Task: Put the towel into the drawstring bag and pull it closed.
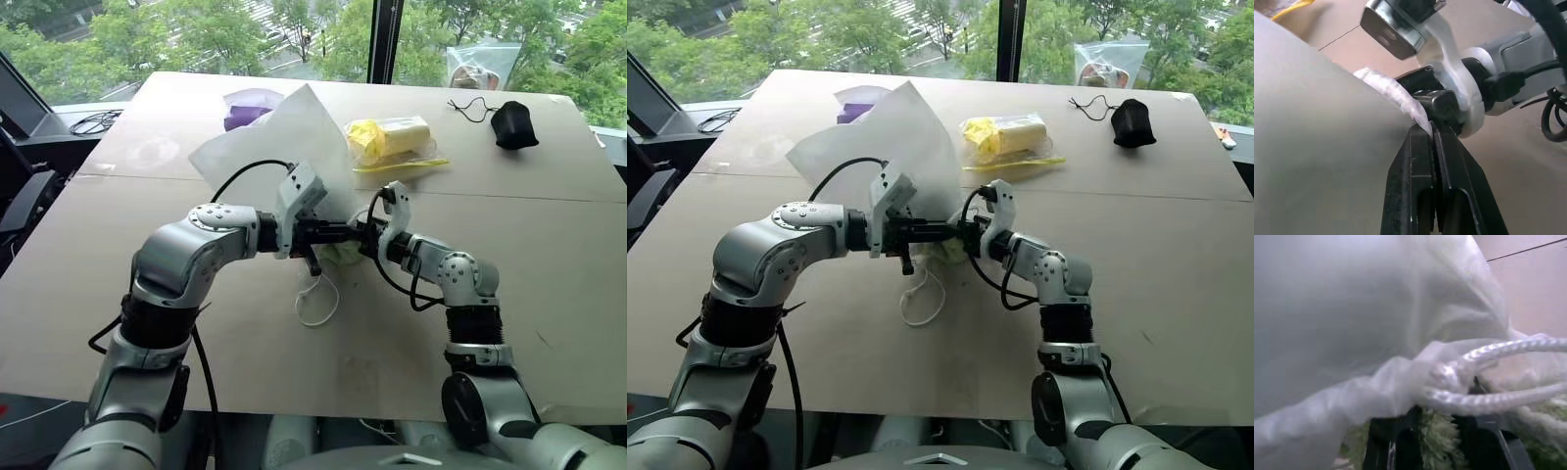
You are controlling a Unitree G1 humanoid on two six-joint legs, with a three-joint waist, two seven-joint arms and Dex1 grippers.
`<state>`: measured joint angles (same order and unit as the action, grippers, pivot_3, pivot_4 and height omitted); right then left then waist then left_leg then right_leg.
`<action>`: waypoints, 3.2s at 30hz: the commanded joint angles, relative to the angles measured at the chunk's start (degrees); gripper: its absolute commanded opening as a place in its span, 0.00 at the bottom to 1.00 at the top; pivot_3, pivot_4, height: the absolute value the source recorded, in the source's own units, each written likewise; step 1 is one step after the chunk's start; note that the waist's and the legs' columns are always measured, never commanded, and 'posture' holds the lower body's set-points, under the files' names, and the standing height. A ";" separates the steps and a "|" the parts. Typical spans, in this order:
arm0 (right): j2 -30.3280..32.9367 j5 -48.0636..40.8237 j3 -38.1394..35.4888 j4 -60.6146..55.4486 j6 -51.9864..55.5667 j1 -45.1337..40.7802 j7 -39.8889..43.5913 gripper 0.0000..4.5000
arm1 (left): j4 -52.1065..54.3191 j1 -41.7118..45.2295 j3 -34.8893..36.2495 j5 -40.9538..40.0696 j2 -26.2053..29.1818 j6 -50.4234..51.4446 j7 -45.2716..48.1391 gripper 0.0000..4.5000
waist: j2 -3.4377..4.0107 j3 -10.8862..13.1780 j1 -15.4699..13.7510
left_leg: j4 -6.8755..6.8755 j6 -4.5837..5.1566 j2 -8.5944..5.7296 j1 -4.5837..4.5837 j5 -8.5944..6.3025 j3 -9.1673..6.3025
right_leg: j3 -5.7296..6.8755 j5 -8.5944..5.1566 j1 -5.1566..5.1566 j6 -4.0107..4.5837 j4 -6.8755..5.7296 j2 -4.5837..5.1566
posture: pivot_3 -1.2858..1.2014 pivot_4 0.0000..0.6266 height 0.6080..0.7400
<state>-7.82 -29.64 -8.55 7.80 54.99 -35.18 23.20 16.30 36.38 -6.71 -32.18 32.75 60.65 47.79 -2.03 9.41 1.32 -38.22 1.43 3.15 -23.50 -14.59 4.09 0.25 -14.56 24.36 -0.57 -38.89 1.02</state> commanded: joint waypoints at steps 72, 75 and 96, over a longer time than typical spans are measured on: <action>18.42 19.88 22.18 -3.48 -32.90 2.08 13.22 0.91 | -22.18 7.90 1.43 8.83 9.38 -18.89 11.30 0.00 | -0.01 0.00 0.65 | -0.09 -0.24 -0.05 -0.39 0.14 0.08 | -0.07 0.01 0.41 -0.02 -0.02 -0.07 | 0.52 0.24 1.00; 12.44 18.68 22.11 3.44 -35.21 0.23 12.84 0.71 | -19.58 6.01 1.98 8.00 8.26 -17.26 10.37 0.00 | -0.02 -0.01 0.85 | -0.09 -0.23 -0.05 -0.39 0.13 0.10 | -0.07 0.02 0.41 -0.02 -0.03 -0.03 | 0.52 0.24 1.00; -11.21 -11.38 -0.65 35.68 -31.20 -18.42 21.17 0.03 | 5.59 0.03 17.09 -28.79 0.77 22.40 -1.10 0.00 | 0.01 0.01 1.02 | -0.11 -0.25 0.01 -0.27 0.14 -0.04 | 0.02 0.04 0.30 -0.01 -0.17 0.28 | 0.52 0.24 1.00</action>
<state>-7.81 -40.14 -9.48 46.79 23.80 -48.32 46.91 19.27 36.21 9.28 -57.26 34.29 81.44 48.11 -2.02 9.42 2.34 -38.34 1.18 3.16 -23.77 -14.44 4.06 0.26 -14.52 24.67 -0.58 -39.06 1.32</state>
